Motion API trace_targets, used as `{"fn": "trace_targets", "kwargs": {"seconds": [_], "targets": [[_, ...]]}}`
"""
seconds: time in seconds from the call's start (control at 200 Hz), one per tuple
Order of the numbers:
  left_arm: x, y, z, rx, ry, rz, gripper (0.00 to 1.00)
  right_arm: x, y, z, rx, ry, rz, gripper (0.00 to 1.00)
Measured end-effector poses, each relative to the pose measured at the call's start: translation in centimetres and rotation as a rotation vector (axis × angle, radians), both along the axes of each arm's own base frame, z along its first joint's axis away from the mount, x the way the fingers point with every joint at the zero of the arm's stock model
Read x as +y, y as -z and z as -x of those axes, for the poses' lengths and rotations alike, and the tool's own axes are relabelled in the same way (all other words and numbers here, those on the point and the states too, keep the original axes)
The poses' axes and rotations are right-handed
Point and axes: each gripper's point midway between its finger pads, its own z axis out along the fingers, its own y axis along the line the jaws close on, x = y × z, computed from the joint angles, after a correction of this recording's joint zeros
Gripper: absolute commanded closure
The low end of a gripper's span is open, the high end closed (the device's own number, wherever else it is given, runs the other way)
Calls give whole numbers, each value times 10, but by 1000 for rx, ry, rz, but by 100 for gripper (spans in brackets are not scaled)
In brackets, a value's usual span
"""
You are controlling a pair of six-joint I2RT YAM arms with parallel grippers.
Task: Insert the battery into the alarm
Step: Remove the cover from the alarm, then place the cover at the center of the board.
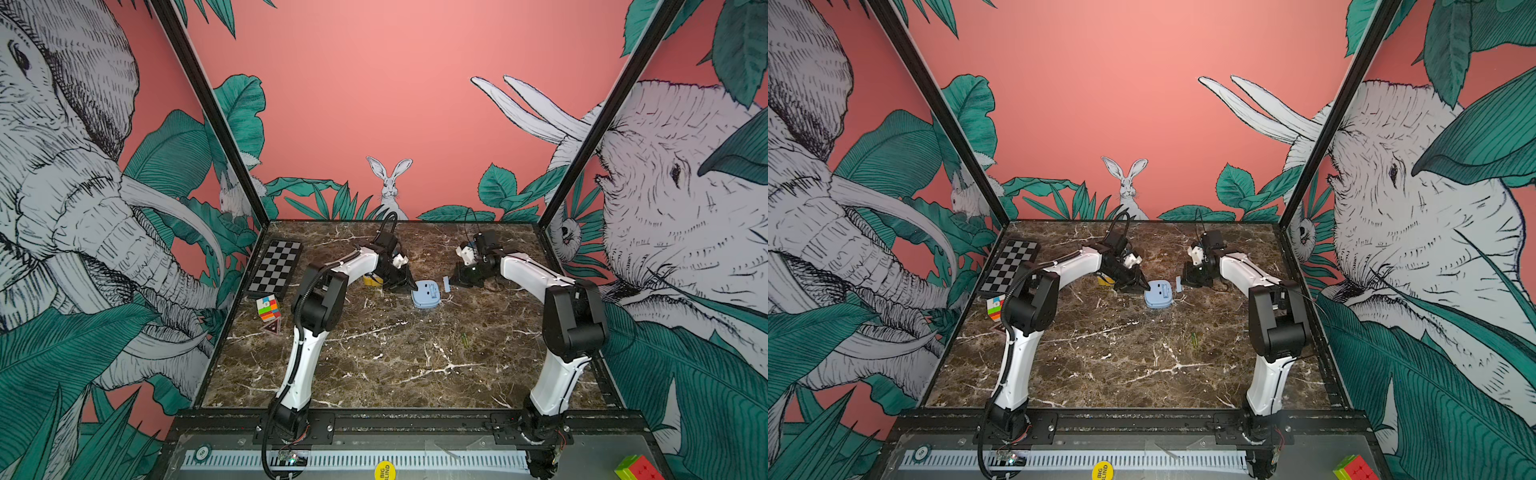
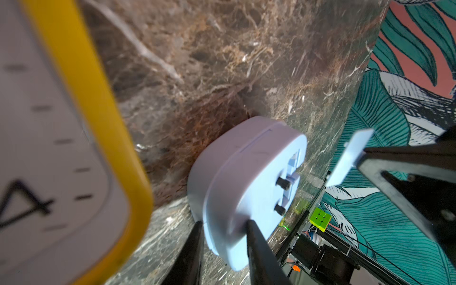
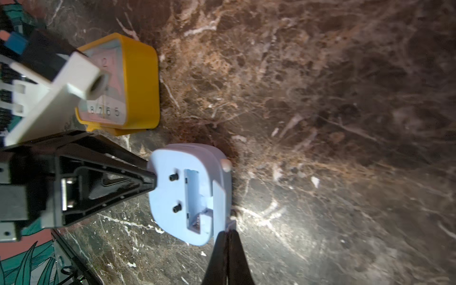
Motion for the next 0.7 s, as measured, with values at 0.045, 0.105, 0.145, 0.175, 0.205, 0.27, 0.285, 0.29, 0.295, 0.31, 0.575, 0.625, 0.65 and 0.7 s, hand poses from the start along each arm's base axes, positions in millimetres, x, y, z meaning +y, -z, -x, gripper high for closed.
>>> {"fn": "trace_targets", "kwargs": {"seconds": [0.045,0.105,0.145,0.175,0.205,0.27,0.285,0.29,0.295,0.31,0.575,0.625,0.65,0.7], "targets": [[0,0,0,0,0,0,70,-7,5,3,19,5,10,100],[0,0,0,0,0,1,70,-15,11,2,30,11,18,100],[0,0,0,-1,1,1,70,-19,16,1,36,10,25,100],[0,0,0,0,1,1,70,-20,20,1,43,8,29,100],[0,0,0,-1,0,1,70,-21,25,1,50,3,35,100],[0,0,0,-2,0,3,69,-22,35,2,67,-4,48,94],[0,0,0,-3,0,3,69,-22,38,2,72,-5,52,94],[0,0,0,-3,1,3,69,-23,38,2,73,-5,53,94],[0,0,0,-3,1,3,69,-23,39,2,75,-6,54,93],[0,0,0,-5,0,4,68,-23,41,2,77,-7,56,92],[-1,2,-1,-31,3,21,61,-35,49,-1,90,-2,144,59],[-1,2,-1,-37,3,25,61,-37,46,-4,79,3,156,58],[-1,1,-1,-41,3,29,60,-39,46,-5,74,5,164,58],[-2,2,-1,-49,4,36,60,-42,41,-4,68,10,179,58]]}}
